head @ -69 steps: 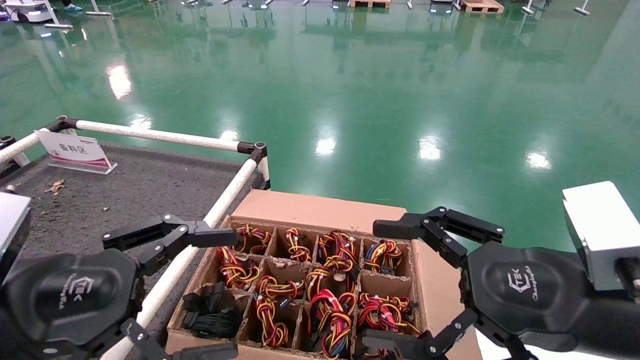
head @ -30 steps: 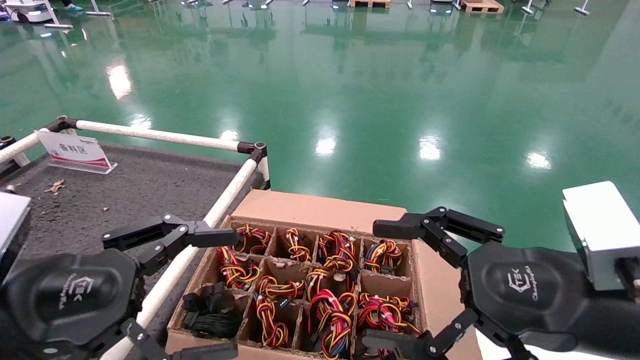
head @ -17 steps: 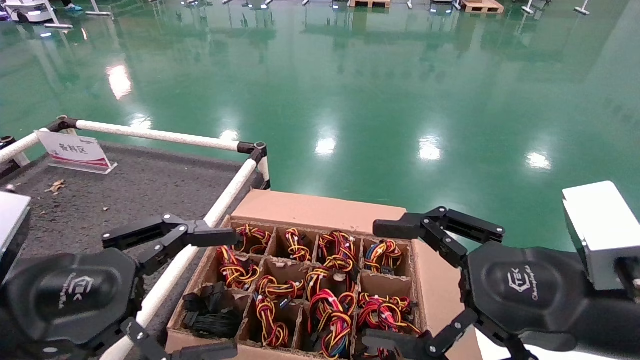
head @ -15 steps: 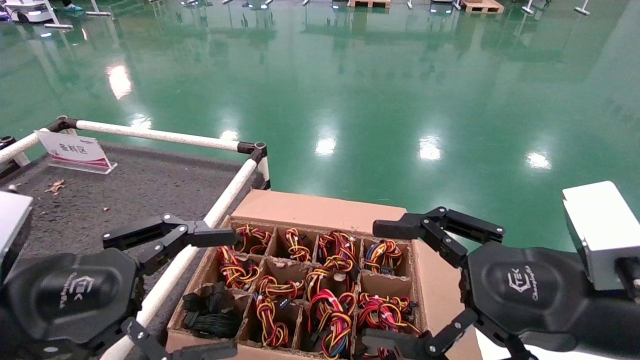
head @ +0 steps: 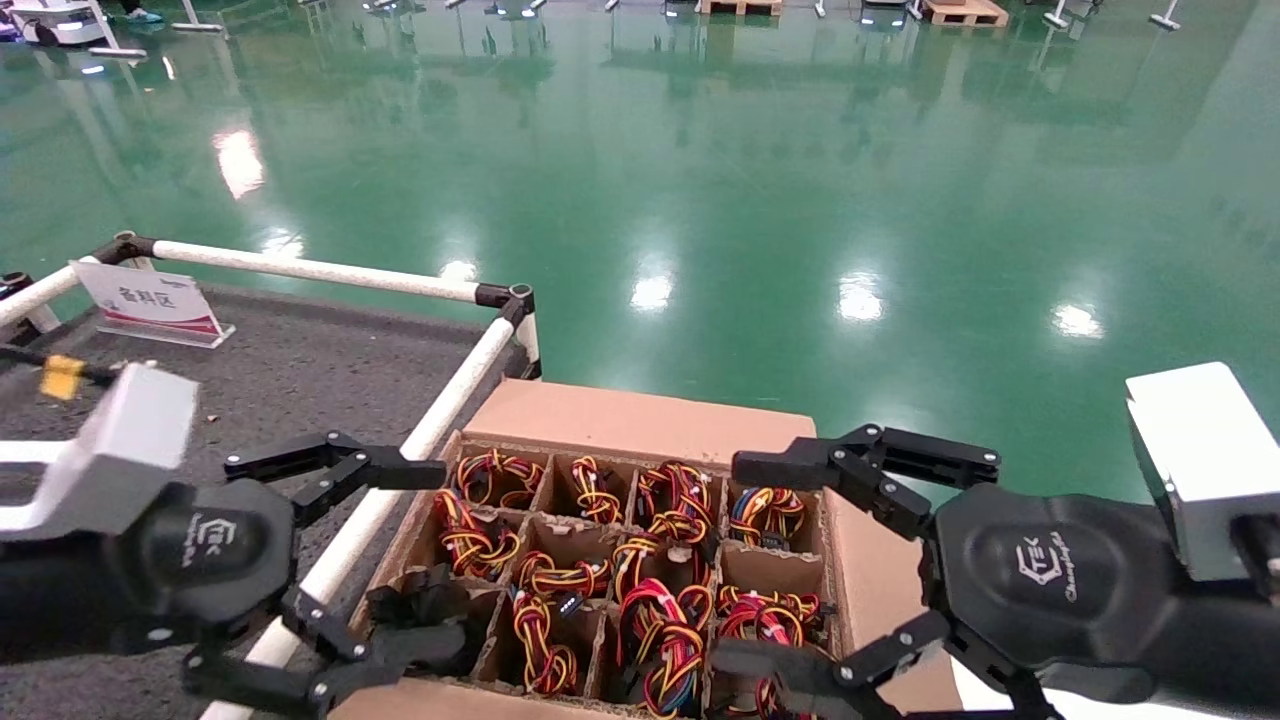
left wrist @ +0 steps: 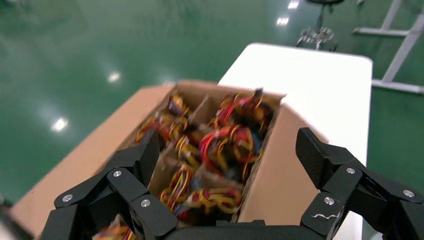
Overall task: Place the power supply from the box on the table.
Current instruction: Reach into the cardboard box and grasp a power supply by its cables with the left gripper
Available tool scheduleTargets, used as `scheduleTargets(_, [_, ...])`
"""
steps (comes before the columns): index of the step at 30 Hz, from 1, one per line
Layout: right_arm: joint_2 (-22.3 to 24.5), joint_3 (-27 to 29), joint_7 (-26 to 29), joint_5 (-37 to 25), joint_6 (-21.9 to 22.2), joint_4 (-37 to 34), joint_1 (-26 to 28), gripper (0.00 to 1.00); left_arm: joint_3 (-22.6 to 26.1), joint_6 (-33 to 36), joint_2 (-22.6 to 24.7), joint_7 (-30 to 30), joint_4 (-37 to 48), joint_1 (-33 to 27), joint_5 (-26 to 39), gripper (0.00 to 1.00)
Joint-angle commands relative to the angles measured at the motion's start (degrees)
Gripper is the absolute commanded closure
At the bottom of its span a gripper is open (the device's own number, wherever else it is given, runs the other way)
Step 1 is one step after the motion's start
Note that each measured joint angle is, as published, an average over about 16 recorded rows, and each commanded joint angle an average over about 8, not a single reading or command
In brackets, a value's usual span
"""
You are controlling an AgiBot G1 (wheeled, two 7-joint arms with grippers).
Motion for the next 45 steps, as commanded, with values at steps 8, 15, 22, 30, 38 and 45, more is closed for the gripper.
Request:
scheduleTargets(8, [0.0,0.0,0.0,0.0,0.0,0.0,0.0,1.0,5.4,-4.2,0.9,-7.4,0.0,-3.8,7.1,0.0])
scheduleTargets(15, [0.0,0.0,0.0,0.0,0.0,0.0,0.0,1.0,8.3,-6.5,1.1,-12.0,0.1,-4.8,10.8,0.0])
scheduleTargets(22, [0.0,0.0,0.0,0.0,0.0,0.0,0.0,1.0,12.1,-6.6,1.2,-16.0,-0.2,-7.9,13.7,0.0])
scheduleTargets(30, [0.0,0.0,0.0,0.0,0.0,0.0,0.0,1.0,18.1,-5.4,0.3,-19.3,-0.9,-13.6,14.4,0.0])
scheduleTargets(38, [0.0,0.0,0.0,0.0,0.0,0.0,0.0,1.0,24.1,-3.9,-1.1,-21.4,-1.5,-19.1,13.9,0.0])
scheduleTargets(45, [0.0,0.0,0.0,0.0,0.0,0.0,0.0,1.0,28.4,-2.8,-1.9,-23.0,-1.9,-21.8,13.3,0.0])
